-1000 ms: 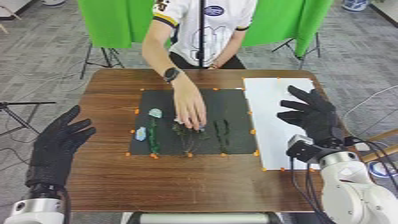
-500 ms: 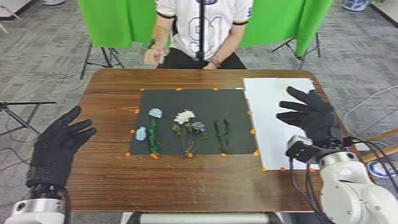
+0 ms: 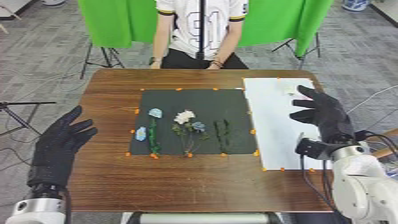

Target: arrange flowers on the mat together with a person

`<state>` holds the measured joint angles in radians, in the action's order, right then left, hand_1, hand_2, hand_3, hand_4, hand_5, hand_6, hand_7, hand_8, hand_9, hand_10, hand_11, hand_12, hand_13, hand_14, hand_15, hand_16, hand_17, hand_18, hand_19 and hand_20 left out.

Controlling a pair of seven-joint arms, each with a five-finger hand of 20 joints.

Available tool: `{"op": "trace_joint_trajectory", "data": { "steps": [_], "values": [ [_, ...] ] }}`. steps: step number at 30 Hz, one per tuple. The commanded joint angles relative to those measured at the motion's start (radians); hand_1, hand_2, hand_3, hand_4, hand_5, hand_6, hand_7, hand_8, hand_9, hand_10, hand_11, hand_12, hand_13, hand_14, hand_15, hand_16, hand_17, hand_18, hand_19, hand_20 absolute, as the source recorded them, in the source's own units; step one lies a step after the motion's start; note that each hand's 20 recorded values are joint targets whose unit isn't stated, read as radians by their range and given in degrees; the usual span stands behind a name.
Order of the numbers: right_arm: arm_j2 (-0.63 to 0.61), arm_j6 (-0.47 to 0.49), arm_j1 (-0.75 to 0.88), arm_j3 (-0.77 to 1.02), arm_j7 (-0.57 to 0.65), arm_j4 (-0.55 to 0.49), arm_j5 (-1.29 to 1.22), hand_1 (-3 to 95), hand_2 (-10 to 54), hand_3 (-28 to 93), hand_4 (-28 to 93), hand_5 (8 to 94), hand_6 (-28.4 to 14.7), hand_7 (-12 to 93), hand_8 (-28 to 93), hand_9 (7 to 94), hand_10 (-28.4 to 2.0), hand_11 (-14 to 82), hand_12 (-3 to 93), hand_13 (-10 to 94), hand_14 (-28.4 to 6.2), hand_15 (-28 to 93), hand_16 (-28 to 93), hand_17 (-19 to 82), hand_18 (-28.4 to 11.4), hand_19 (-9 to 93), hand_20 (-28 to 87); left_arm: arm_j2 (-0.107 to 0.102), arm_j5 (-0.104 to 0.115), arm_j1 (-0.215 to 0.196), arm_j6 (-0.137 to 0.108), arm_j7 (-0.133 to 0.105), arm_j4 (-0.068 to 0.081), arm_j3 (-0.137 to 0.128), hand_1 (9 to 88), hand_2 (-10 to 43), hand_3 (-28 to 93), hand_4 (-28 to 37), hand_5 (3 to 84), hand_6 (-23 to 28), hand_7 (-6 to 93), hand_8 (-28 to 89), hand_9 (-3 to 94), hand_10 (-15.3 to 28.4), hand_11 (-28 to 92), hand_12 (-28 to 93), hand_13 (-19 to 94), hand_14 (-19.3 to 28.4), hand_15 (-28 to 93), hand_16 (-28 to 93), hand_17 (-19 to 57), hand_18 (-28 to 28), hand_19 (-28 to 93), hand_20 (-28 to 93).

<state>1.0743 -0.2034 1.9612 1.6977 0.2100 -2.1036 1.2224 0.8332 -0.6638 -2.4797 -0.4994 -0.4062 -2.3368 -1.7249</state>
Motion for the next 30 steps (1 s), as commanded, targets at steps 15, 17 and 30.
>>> {"op": "trace_joint_trajectory", "data": {
  "steps": [15, 17, 30],
  "values": [
    [-0.309, 0.053, -0.511, -0.399, 0.569, 0.346, 0.814, 24.9, 3.2, 72, -23, 41.5, -2.6, 15, -11, 41.5, -20.6, 18.2, 15.7, 47, -18.8, 65, 8, 22, -23.1, 71, 13, 0.002, -0.013, 0.015, -0.002, 0.029, 0.001, 0.031, 19.7, 7.9, 78, -28.3, 33.4, 8.0, 16.7, -11, 31.0, 19.7, 35, 9, 22, 26.1, 63, -13, -9.0, 22.5, 54, 14],
    [-0.313, 0.1, -0.536, -0.43, 0.588, 0.376, 0.85, 25.0, 2.4, 72, -23, 41.4, -2.5, 15, -11, 40.5, -20.9, 18.0, 15.7, 47, -18.7, 65, 7, 22, -22.8, 72, 13, 0.0, -0.01, 0.014, -0.004, 0.027, 0.002, 0.034, 19.7, 7.9, 78, -28.3, 33.4, 8.0, 16.7, -11, 31.0, 19.7, 35, 9, 22, 26.1, 63, -13, -9.0, 22.5, 54, 14],
    [-0.302, 0.218, -0.649, -0.567, 0.569, 0.523, 0.889, 28.0, -1.5, 72, -24, 37.4, -0.2, 17, -12, 37.8, -20.1, 16.4, 15.9, 46, -17.0, 66, 7, 22, -21.5, 73, 9, 0.009, -0.016, 0.031, 0.002, 0.028, 0.007, 0.04, 19.9, 7.8, 78, -28.3, 33.4, 8.0, 16.9, -12, 31.0, 19.7, 35, 9, 22, 26.0, 63, -13, -9.0, 22.4, 54, 14]
  ]
}}
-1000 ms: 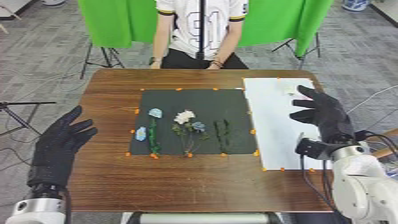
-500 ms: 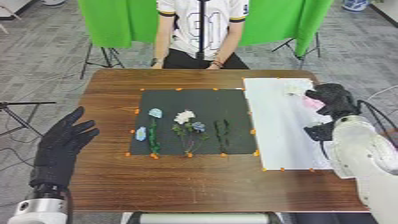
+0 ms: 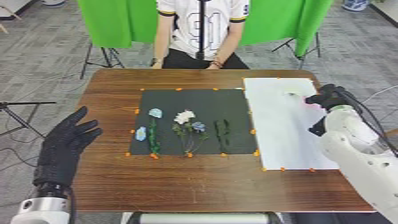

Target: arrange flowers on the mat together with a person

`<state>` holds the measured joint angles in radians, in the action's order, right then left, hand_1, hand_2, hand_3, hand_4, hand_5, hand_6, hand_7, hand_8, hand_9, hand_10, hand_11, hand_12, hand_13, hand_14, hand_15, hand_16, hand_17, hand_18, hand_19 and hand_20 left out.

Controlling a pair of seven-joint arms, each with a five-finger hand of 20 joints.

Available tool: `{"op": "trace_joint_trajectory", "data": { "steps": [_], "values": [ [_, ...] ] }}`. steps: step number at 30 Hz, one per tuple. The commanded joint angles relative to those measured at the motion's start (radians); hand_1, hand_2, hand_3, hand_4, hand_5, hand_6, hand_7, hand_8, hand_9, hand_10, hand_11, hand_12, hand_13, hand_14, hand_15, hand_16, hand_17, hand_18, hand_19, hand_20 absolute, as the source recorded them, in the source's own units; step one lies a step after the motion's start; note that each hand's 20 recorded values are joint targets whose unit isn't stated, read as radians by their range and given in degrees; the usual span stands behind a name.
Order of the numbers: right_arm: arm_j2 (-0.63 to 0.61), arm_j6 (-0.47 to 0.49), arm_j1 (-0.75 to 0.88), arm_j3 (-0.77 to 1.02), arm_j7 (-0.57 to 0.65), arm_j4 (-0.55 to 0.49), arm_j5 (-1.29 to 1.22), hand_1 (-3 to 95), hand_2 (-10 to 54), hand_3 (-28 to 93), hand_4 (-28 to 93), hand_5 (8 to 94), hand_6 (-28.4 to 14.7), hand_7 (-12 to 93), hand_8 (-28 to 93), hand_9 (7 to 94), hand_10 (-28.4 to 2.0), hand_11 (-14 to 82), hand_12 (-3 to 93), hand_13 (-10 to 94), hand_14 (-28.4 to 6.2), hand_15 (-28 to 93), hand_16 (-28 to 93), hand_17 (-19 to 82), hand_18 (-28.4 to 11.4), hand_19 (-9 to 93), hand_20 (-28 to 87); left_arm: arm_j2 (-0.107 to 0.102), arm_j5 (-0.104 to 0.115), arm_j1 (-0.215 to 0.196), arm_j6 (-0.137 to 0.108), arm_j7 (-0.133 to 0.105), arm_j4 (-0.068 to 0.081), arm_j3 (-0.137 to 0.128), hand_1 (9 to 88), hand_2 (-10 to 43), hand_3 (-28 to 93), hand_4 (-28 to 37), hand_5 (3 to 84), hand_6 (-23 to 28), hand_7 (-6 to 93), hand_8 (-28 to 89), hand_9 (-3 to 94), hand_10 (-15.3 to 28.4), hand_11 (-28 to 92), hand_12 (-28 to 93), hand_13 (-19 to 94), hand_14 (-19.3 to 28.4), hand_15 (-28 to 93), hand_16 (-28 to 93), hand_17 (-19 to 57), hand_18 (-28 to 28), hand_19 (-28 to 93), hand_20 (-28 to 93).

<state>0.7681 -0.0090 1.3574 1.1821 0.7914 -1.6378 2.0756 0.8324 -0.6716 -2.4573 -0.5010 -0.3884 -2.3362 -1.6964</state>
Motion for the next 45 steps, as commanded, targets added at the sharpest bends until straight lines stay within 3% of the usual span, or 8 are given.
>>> {"op": "trace_joint_trajectory", "data": {
  "steps": [1, 10, 14, 17, 20, 23, 31, 45],
  "values": [
    [0.004, 0.027, -0.054, -0.064, -0.012, 0.066, 0.044, 28.1, -1.6, 72, -24, 37.4, 0.0, 17, -12, 37.9, -20.1, 16.4, 15.9, 46, -16.8, 66, 7, 22, -21.5, 73, 9, 0.011, -0.008, 0.011, 0.008, 0.011, 0.008, 0.011, 19.9, 7.8, 78, -28.3, 33.4, 7.9, 16.9, -12, 31.0, 19.7, 35, 9, 22, 26.0, 63, -13, -9.0, 22.4, 54, 14],
    [0.009, 0.102, -0.14, -0.153, -0.067, 0.169, 0.081, 29.7, -1.8, 73, -24, 36.9, 2.4, 19, -13, 38.1, -19.2, 16.4, 15.8, 46, -16.2, 65, 7, 22, -21.2, 73, 8, 0.025, -0.012, 0.013, 0.018, 0.021, 0.01, 0.009, 19.9, 7.6, 78, -28.3, 33.3, 8.0, 16.9, -12, 31.0, 19.6, 35, 9, 22, 26.0, 63, -13, -9.0, 22.4, 54, 14],
    [-0.011, 0.045, -0.179, -0.251, -0.106, 0.207, 0.157, 33.6, -4.1, 74, -26, 40.7, 3.6, 20, -15, 42.7, -16.2, 18.5, 15.3, 50, -14.2, 63, 7, 23, -20.2, 73, 7, 0.025, -0.012, 0.015, 0.019, 0.016, 0.011, 0.01, 19.9, 7.5, 78, -28.3, 33.3, 7.9, 17.0, -11, 31.0, 19.6, 35, 9, 22, 26.0, 63, -13, -9.1, 22.5, 54, 14],
    [-0.018, -0.008, -0.194, -0.312, -0.125, 0.231, 0.206, 41.2, -8.2, 75, -28, 53.8, 5.3, 25, -16, 55.5, -10.6, 24.2, 15.0, 59, -9.2, 58, 10, 27, -17.8, 72, 7, 0.026, -0.012, 0.016, 0.021, 0.016, 0.01, 0.012, 19.9, 7.5, 78, -28.3, 33.3, 7.9, 17.0, -11, 31.1, 19.6, 35, 9, 22, 25.9, 63, -13, -9.1, 22.5, 54, 14],
    [-0.025, -0.06, -0.197, -0.347, -0.134, 0.245, 0.236, 53.9, -9.4, 65, -28, 66.7, 5.7, 35, -7, 76.3, -4.7, 13.6, 31.0, 69, -1.9, 50, 25, 31, -14.1, 73, 8, 0.028, -0.015, 0.022, 0.024, 0.019, 0.013, 0.017, 19.9, 7.5, 78, -28.3, 33.3, 7.9, 17.0, -12, 31.1, 19.6, 35, 9, 22, 25.9, 63, -13, -9.1, 22.4, 54, 14],
    [-0.025, -0.105, -0.2, -0.365, -0.126, 0.256, 0.253, 59.3, -9.5, 63, -28, 72.9, 6.3, 38, -4, 84.3, -2.0, 15.0, 37.7, 75, 1.5, 47, 30, 33, -12.3, 74, 8, 0.029, -0.015, 0.021, 0.024, 0.02, 0.013, 0.018, 19.9, 7.5, 78, -28.3, 33.3, 8.0, 16.9, -11, 31.1, 19.6, 35, 9, 22, 25.9, 63, -13, -9.1, 22.4, 54, 14],
    [-0.046, -0.273, -0.181, -0.356, -0.056, 0.228, 0.313, 61.2, -9.5, 64, -28, 75.9, 5.6, 37, -3, 87.0, -1.6, 15.7, 39.2, 78, 2.3, 47, 31, 35, -11.8, 75, 8, 0.028, -0.016, 0.018, 0.026, 0.02, 0.012, 0.012, 19.8, 7.4, 78, -28.3, 33.4, 7.9, 17.1, -11, 31.1, 19.5, 35, 9, 22, 26.0, 63, -13, -9.1, 22.4, 54, 14],
    [-0.071, -0.408, -0.218, -0.41, -0.157, -0.126, 0.369, 60.0, -9.5, 67, -28, 76.7, 4.8, 36, -2, 87.3, -2.0, 15.6, 40.1, 79, 2.1, 48, 31, 35, -12.4, 77, 9, 0.026, -0.02, 0.0, 0.027, 0.027, 0.003, -0.002, 19.9, 7.5, 78, -28.3, 33.5, 8.0, 16.9, -12, 31.1, 19.6, 35, 9, 22, 26.0, 63, -13, -9.1, 22.4, 54, 14]
  ]
}}
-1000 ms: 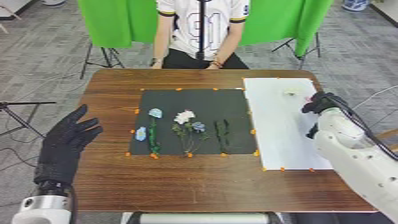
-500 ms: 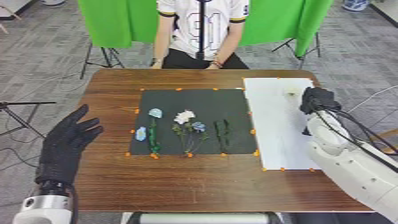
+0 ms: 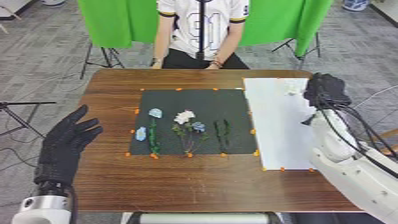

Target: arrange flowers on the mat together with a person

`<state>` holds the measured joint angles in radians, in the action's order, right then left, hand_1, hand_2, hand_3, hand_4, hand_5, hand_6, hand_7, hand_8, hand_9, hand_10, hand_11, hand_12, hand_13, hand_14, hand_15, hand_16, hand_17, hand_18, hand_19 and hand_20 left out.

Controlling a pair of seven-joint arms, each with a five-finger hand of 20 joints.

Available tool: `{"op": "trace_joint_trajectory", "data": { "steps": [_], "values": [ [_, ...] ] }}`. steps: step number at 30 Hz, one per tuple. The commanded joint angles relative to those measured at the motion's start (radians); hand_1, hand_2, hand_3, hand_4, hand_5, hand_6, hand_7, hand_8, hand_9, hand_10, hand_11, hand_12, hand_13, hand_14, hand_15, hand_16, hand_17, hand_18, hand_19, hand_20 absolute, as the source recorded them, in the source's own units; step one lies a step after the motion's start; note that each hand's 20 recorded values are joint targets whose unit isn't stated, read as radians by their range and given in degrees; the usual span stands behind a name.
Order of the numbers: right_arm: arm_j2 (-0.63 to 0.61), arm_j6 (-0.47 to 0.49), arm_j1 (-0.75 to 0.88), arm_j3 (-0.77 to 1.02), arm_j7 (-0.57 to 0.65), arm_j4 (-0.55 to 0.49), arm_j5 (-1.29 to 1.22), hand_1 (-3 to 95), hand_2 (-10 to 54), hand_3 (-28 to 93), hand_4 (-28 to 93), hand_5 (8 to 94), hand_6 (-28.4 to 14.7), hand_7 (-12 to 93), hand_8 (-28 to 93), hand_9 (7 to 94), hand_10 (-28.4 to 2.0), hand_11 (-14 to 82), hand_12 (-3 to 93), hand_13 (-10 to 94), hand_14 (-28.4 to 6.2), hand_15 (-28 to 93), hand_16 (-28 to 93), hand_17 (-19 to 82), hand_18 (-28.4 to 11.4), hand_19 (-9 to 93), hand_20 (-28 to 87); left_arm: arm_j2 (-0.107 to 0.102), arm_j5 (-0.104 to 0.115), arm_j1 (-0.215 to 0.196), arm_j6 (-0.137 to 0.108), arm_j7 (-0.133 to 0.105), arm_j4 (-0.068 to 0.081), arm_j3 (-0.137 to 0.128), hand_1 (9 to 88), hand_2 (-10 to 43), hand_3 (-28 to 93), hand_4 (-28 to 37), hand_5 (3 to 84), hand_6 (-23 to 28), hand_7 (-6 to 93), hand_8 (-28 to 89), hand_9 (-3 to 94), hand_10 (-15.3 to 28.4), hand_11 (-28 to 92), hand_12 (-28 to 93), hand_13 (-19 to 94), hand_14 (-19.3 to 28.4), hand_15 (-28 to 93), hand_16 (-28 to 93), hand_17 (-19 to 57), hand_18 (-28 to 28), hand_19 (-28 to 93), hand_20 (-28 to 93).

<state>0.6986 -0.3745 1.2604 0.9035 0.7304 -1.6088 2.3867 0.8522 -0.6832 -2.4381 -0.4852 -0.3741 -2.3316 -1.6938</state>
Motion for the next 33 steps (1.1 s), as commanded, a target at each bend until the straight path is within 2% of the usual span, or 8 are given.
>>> {"op": "trace_joint_trajectory", "data": {
  "steps": [1, 8, 11, 16, 22, 27, 28, 33],
  "values": [
    [0.006, -0.041, -0.148, -0.161, -0.103, -0.169, 0.052, 59.9, -9.5, 67, -28, 76.7, 4.8, 36, -2, 87.4, -2.0, 15.5, 40.1, 79, 2.1, 48, 31, 35, -12.4, 77, 9, 0.005, -0.009, -0.017, 0.011, 0.014, -0.002, -0.004, 19.9, 7.5, 78, -28.3, 33.5, 8.1, 16.9, -11, 31.1, 19.6, 35, 9, 22, 26.0, 63, -13, -9.1, 22.4, 54, 14],
    [0.077, -0.035, -0.251, -0.3, -0.186, -0.209, 0.029, 59.8, -9.5, 67, -28, 76.3, 4.8, 36, -1, 87.0, -2.0, 15.5, 40.2, 79, 2.1, 48, 32, 35, -12.6, 77, 9, -0.011, 0.004, -0.018, -0.004, -0.007, -0.002, 0.005, 20.0, 7.5, 78, -28.3, 33.5, 8.1, 17.0, -11, 31.1, 19.6, 35, 9, 22, 26.0, 63, -13, -9.1, 22.4, 54, 14],
    [0.125, 0.003, -0.245, -0.314, -0.203, -0.199, 0.027, 59.9, -9.5, 67, -28, 76.1, 4.8, 36, -1, 87.0, -2.0, 15.4, 40.1, 78, 2.1, 48, 32, 34, -12.5, 77, 9, -0.008, -0.003, -0.014, 0.009, 0.004, 0.002, 0.004, 20.0, 7.5, 78, -28.3, 33.5, 8.1, 17.0, -12, 31.1, 19.6, 35, 9, 22, 26.0, 63, -13, -9.1, 22.5, 54, 14],
    [0.174, 0.051, -0.236, -0.361, -0.22, -0.17, 0.029, 59.3, -9.5, 68, -28, 75.8, 4.9, 36, -1, 86.8, -2.1, 15.6, 40.1, 78, 2.0, 49, 32, 34, -12.6, 77, 9, -0.001, -0.007, -0.015, 0.01, 0.014, 0.001, -0.002, 20.0, 7.4, 78, -28.3, 33.5, 8.0, 16.9, -12, 31.1, 19.7, 35, 9, 22, 26.0, 63, -13, -9.1, 22.4, 54, 14],
    [0.183, 0.129, -0.214, -0.4, -0.225, -0.137, 0.035, 59.0, -9.5, 68, -28, 75.2, 5.0, 36, -2, 86.5, -2.4, 15.9, 40.1, 77, 1.5, 50, 31, 34, -12.5, 77, 9, 0.004, -0.016, -0.007, 0.021, 0.03, 0.003, -0.003, 20.0, 7.3, 78, -28.3, 33.5, 8.0, 17.1, -12, 31.1, 19.7, 35, 9, 22, 26.0, 63, -13, -9.1, 22.4, 54, 14],
    [0.177, 0.143, -0.23, -0.446, -0.223, -0.106, 0.062, 58.8, -9.5, 68, -28, 75.0, 5.2, 35, -2, 86.3, -2.6, 16.0, 40.0, 77, 1.1, 50, 31, 33, -12.6, 77, 9, 0.01, -0.019, -0.008, 0.026, 0.04, 0.003, -0.005, 20.2, 7.3, 78, -28.3, 33.5, 8.0, 17.0, -12, 31.2, 19.7, 35, 9, 22, 26.0, 63, -13, -9.1, 22.4, 54, 14],
    [0.175, 0.142, -0.243, -0.463, -0.211, -0.101, 0.055, 58.7, -9.5, 68, -28, 75.0, 5.3, 35, -2, 86.2, -2.7, 16.1, 40.1, 77, 1.0, 50, 31, 33, -12.7, 77, 9, -0.004, -0.009, -0.001, 0.019, 0.032, 0.006, 0.001, 20.2, 7.2, 79, -28.3, 33.5, 8.0, 17.1, -12, 31.2, 19.7, 35, 9, 22, 26.0, 63, -13, -9.1, 22.4, 54, 14],
    [0.182, 0.167, -0.252, -0.477, -0.21, -0.079, 0.062, 57.5, -9.5, 68, -28, 74.7, 5.4, 33, -3, 85.9, -2.7, 16.2, 40.1, 77, 0.4, 51, 30, 33, -12.9, 77, 9, -0.002, -0.01, 0.003, 0.022, 0.037, 0.006, 0.0, 20.3, 7.2, 79, -28.3, 33.5, 8.0, 17.1, -12, 31.3, 19.7, 35, 9, 22, 25.9, 63, -13, -9.1, 22.4, 54, 14]
  ]
}}
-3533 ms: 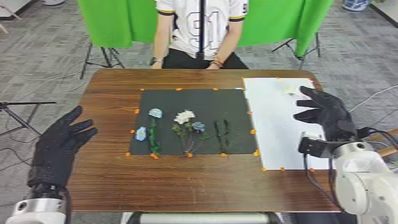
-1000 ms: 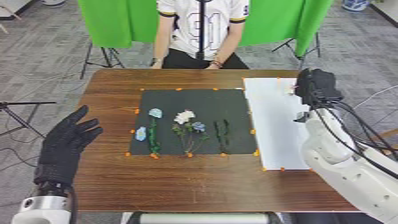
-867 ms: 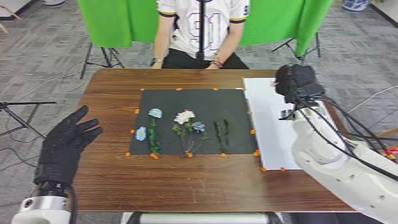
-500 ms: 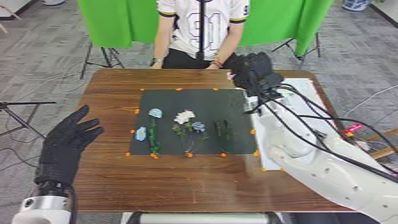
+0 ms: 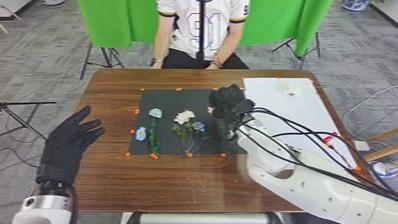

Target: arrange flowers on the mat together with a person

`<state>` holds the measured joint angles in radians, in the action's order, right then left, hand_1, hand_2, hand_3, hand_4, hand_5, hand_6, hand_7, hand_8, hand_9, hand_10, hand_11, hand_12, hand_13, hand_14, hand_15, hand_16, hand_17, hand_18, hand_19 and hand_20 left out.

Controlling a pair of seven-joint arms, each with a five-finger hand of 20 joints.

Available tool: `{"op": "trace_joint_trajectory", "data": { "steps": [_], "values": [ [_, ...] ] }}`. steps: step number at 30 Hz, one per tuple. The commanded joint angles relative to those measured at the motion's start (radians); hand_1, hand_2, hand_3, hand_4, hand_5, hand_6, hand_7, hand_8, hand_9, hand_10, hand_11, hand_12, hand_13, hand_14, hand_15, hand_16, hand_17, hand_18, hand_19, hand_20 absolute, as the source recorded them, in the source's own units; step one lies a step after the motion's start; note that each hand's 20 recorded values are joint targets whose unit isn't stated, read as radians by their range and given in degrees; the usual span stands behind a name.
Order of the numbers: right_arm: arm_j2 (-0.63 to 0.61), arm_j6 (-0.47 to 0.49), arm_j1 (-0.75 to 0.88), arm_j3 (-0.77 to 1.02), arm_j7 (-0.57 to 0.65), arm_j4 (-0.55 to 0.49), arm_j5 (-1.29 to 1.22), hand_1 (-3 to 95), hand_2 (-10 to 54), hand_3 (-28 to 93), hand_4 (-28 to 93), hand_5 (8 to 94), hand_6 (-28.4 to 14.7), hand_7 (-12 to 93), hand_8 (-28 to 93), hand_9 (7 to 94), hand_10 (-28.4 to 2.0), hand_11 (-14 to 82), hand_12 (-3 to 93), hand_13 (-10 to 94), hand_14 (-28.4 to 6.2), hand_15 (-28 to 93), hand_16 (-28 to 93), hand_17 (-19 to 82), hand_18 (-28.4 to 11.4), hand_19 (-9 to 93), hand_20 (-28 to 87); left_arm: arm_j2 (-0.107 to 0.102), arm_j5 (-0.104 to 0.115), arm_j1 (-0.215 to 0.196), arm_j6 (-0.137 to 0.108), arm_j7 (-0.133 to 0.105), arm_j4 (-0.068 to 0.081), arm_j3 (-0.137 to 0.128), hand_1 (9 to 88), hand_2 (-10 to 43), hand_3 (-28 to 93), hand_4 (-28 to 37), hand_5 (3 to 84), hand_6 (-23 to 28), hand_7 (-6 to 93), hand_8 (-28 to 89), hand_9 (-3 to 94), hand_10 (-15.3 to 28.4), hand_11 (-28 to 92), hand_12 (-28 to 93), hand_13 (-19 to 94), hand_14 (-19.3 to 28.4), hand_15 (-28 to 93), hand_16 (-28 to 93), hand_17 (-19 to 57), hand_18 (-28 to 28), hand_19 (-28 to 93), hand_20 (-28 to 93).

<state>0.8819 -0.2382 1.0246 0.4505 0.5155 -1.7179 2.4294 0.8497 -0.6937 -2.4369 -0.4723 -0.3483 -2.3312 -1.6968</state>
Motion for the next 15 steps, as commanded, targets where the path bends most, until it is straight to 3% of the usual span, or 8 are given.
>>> {"op": "trace_joint_trajectory", "data": {
  "steps": [1, 11, 15],
  "values": [
    [-0.002, 0.028, -0.02, -0.03, 0.01, 0.033, 0.024, 57.0, -9.5, 68, -28, 74.3, 5.5, 32, -3, 85.8, -2.9, 16.1, 39.9, 76, 0.2, 51, 30, 33, -13.0, 77, 9, 0.002, 0.0, 0.004, 0.013, 0.014, 0.006, 0.001, 20.3, 7.2, 79, -28.3, 33.5, 8.0, 17.1, -12, 31.3, 19.6, 35, 9, 22, 25.9, 63, -13, -9.1, 22.4, 54, 14],
    [-0.011, 0.059, -0.022, -0.03, 0.019, 0.026, 0.046, 49.4, -9.5, 69, -28, 69.9, 5.0, 25, -4, 83.1, -4.3, 16.6, 38.4, 75, -3.5, 55, 24, 30, -14.1, 77, 9, 0.011, -0.008, 0.009, 0.015, 0.024, 0.006, 0.001, 20.7, 7.2, 79, -28.3, 33.6, 8.1, 17.1, -12, 31.4, 19.6, 35, 9, 22, 26.0, 63, -13, -9.0, 22.4, 54, 14],
    [-0.01, 0.101, -0.015, -0.017, 0.018, 0.021, 0.042, 44.1, -9.5, 73, -28, 68.0, 4.7, 21, -5, 79.0, -5.9, 24.2, 32.0, 73, -4.9, 59, 19, 29, -15.0, 77, 11, 0.013, -0.009, 0.014, 0.019, 0.024, 0.007, 0.004, 20.7, 7.1, 79, -28.3, 33.6, 8.0, 17.0, -12, 31.4, 19.7, 35, 9, 22, 25.9, 63, -13, -9.0, 22.4, 54, 14]
  ]
}}
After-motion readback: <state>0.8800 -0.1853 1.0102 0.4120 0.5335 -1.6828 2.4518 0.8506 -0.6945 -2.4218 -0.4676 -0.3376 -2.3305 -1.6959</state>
